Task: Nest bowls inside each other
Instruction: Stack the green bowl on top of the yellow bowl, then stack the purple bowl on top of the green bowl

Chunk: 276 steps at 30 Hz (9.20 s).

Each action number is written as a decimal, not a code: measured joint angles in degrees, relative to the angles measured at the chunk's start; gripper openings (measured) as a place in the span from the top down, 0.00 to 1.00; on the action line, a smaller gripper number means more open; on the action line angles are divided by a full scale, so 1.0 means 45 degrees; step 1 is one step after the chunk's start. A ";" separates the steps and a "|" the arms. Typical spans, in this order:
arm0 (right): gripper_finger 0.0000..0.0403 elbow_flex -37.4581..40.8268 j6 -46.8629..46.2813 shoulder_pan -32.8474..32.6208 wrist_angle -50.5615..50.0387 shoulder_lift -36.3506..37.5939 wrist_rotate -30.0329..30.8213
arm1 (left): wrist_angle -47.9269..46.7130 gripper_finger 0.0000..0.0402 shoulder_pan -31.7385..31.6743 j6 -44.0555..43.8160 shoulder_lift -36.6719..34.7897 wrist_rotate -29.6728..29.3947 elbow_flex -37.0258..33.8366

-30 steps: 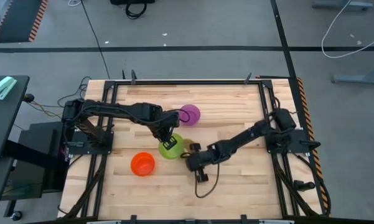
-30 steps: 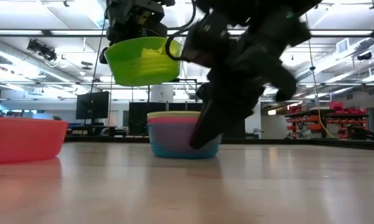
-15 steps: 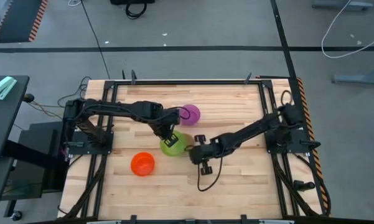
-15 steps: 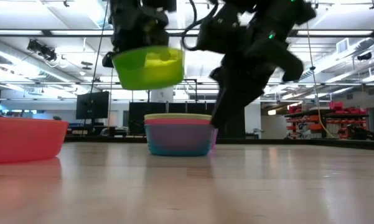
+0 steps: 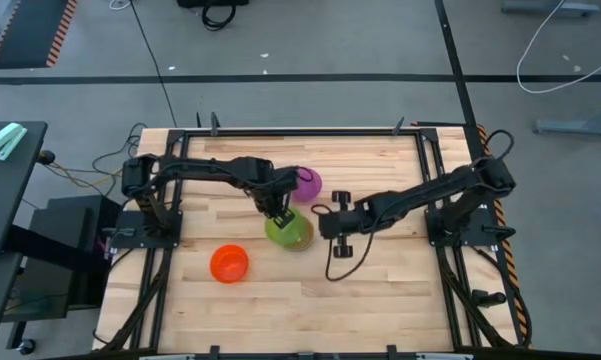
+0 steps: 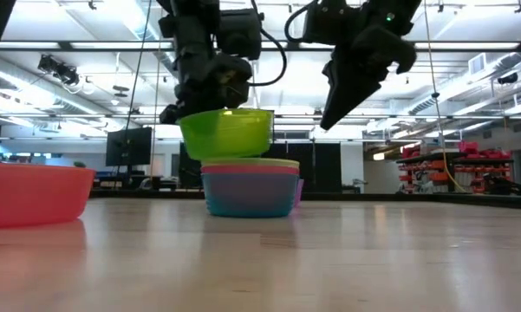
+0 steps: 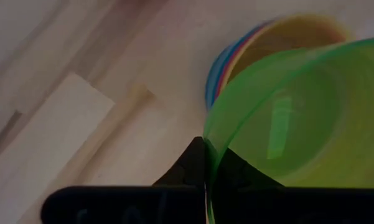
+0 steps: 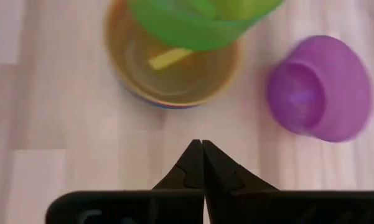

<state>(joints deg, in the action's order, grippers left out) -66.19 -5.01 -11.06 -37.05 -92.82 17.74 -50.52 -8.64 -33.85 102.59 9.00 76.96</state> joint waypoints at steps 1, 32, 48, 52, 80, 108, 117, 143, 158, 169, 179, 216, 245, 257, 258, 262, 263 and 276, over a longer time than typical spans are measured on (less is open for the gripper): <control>1.00 0.0000 0.0000 0.0120 -0.0145 0.0072 0.0004 | -0.0017 0.98 -0.0054 0.0005 0.0002 0.0012 0.0070; 1.00 0.0019 -0.0029 0.2753 -0.2738 0.4909 -0.0340 | -0.1489 0.97 -0.0113 0.1010 0.3010 0.0935 0.2874; 0.99 0.0015 0.0027 0.2762 -0.2759 0.3996 -0.0366 | -0.1174 0.76 -0.0113 0.1014 0.3109 0.1163 0.2864; 0.99 0.0015 0.0057 0.2762 -0.2768 0.3950 -0.0394 | -0.1199 0.72 -0.0127 0.1034 0.3109 0.1173 0.2864; 0.99 0.0015 0.0057 0.2762 -0.2746 0.3959 -0.0625 | -0.2255 0.66 -0.0398 0.2098 0.3084 0.1256 0.4826; 0.98 0.0015 -0.0220 0.4602 -0.1524 0.3959 -0.3024 | -0.5823 0.69 -0.2947 0.5773 0.2895 -0.2091 0.4816; 0.90 0.0005 -0.0203 0.5215 -0.1396 0.3890 -0.3060 | -0.5501 0.72 -0.4043 0.6325 0.2895 -0.2098 0.4816; 0.85 -0.2501 0.1278 0.7634 -0.0446 -0.1349 -0.5293 | -0.3201 0.74 -0.5722 0.6390 -0.0600 -0.2052 -0.1569; 0.85 -0.4357 0.1391 0.8219 -0.2082 -0.3641 -0.6499 | -0.1568 0.74 -0.2719 0.3605 -0.5175 -0.2037 -0.4751; 0.89 -0.4362 0.1130 0.8564 -0.1959 -0.3979 -0.6818 | -0.1462 0.74 -0.0170 0.2312 -0.5430 -0.2042 -0.4752; 0.89 -0.4352 0.0897 0.8547 -0.1637 -0.4511 -0.7098 | -0.1093 0.75 0.0770 0.1912 -0.5425 -0.2064 -0.4752; 0.89 -0.4352 0.0494 0.8440 -0.1318 -0.4638 -0.6232 | -0.0903 0.77 0.0975 0.1982 -0.5421 -0.2096 -0.4747; 0.89 -0.3254 0.0455 0.8974 -0.0191 -0.4613 -0.6209 | -0.0738 0.77 0.0971 0.1982 -0.5421 -0.2095 -0.4747; 0.89 -0.3259 0.0639 0.9015 -0.0108 -0.4613 -0.6227 | -0.0733 0.80 0.0972 0.1995 -0.5421 -0.2096 -0.4747; 0.89 -0.3269 0.0709 0.9013 -0.0111 -0.4613 -0.6232 | -0.0733 0.79 0.0970 0.2005 -0.5421 -0.2093 -0.4747; 0.89 -0.3574 0.0808 0.9013 -0.0334 -0.4628 -0.5925 | -0.0728 0.78 0.0975 0.2006 -0.5421 -0.2091 -0.4747; 0.89 -0.3677 0.0824 0.9018 -0.0366 -0.4628 -0.5824 | -0.0729 0.78 0.0974 0.2006 -0.5421 -0.2096 -0.4747; 0.89 -0.3968 0.1215 0.9018 -0.1400 -0.4628 -0.5557 | -0.0733 0.79 0.0970 0.2035 -0.5421 -0.2093 -0.4747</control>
<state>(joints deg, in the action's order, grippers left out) -84.05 0.46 29.52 -43.35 -113.65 -7.27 -53.82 -4.27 -24.69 78.19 -0.41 55.59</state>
